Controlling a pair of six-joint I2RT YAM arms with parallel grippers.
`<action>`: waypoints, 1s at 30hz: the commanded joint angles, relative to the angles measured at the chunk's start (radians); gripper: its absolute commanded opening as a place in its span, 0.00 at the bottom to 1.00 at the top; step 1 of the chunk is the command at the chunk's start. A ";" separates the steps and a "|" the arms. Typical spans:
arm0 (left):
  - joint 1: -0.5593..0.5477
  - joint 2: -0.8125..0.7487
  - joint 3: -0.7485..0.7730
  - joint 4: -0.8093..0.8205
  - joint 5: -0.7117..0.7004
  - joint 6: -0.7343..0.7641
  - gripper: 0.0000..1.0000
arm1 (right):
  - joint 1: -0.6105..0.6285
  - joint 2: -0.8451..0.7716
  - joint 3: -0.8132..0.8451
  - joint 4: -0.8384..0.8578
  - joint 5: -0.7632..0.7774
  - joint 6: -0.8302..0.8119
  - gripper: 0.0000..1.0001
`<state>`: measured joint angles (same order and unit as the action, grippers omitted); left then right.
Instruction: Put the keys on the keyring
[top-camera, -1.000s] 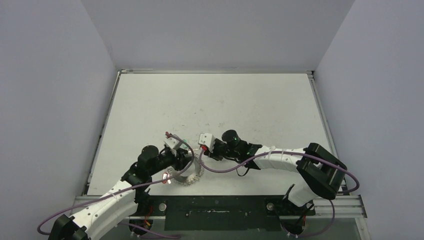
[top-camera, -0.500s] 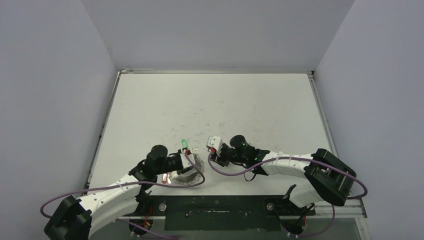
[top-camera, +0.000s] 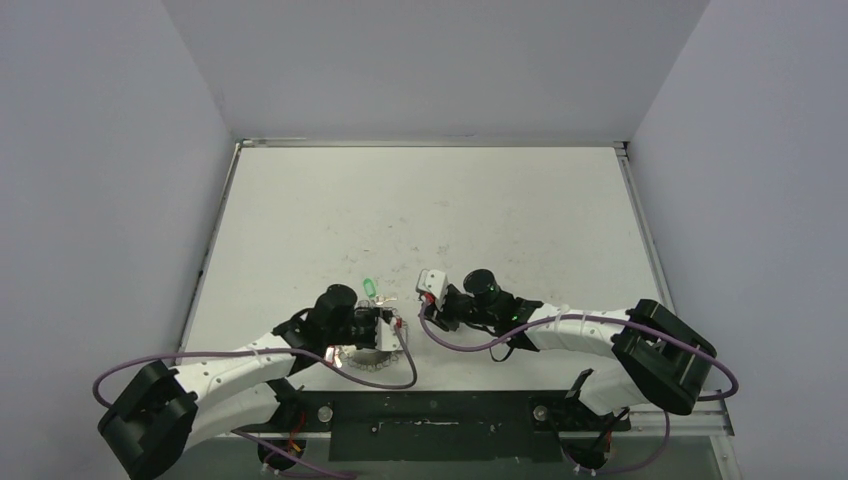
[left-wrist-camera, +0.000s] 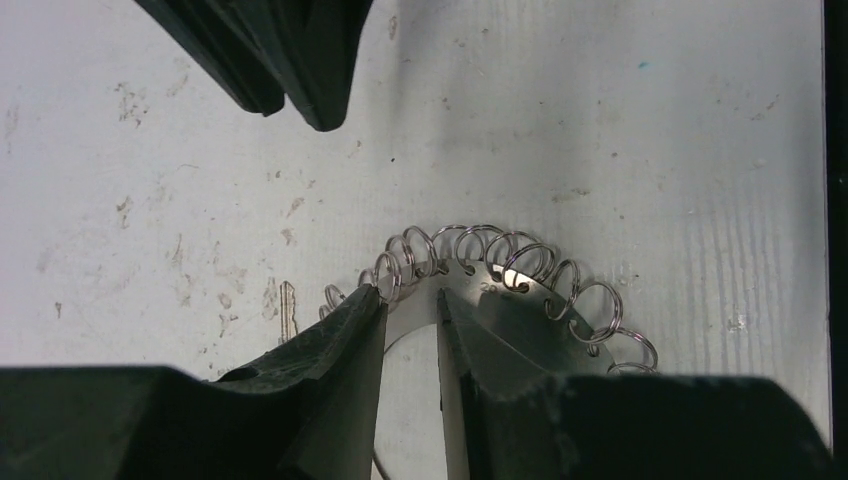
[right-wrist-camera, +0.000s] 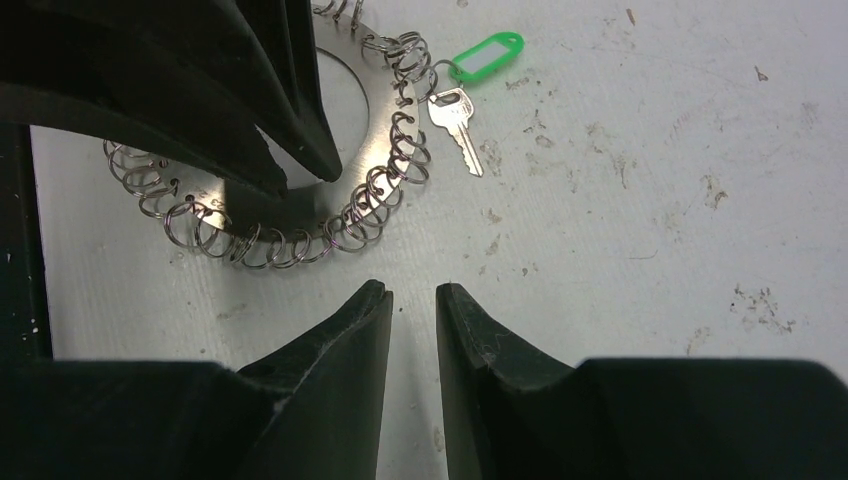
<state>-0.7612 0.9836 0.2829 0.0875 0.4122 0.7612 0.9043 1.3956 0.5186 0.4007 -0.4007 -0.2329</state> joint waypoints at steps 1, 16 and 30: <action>-0.019 0.044 0.067 -0.023 -0.010 0.062 0.24 | -0.009 -0.026 -0.004 0.071 -0.024 0.014 0.25; -0.047 0.234 0.155 -0.055 -0.094 0.151 0.28 | -0.026 -0.037 -0.006 0.053 -0.025 0.012 0.25; -0.074 0.312 0.191 -0.074 -0.151 0.213 0.14 | -0.036 -0.060 -0.009 0.026 -0.022 0.009 0.25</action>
<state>-0.8227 1.2827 0.4389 0.0238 0.2813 0.9352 0.8753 1.3701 0.5091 0.4023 -0.4023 -0.2256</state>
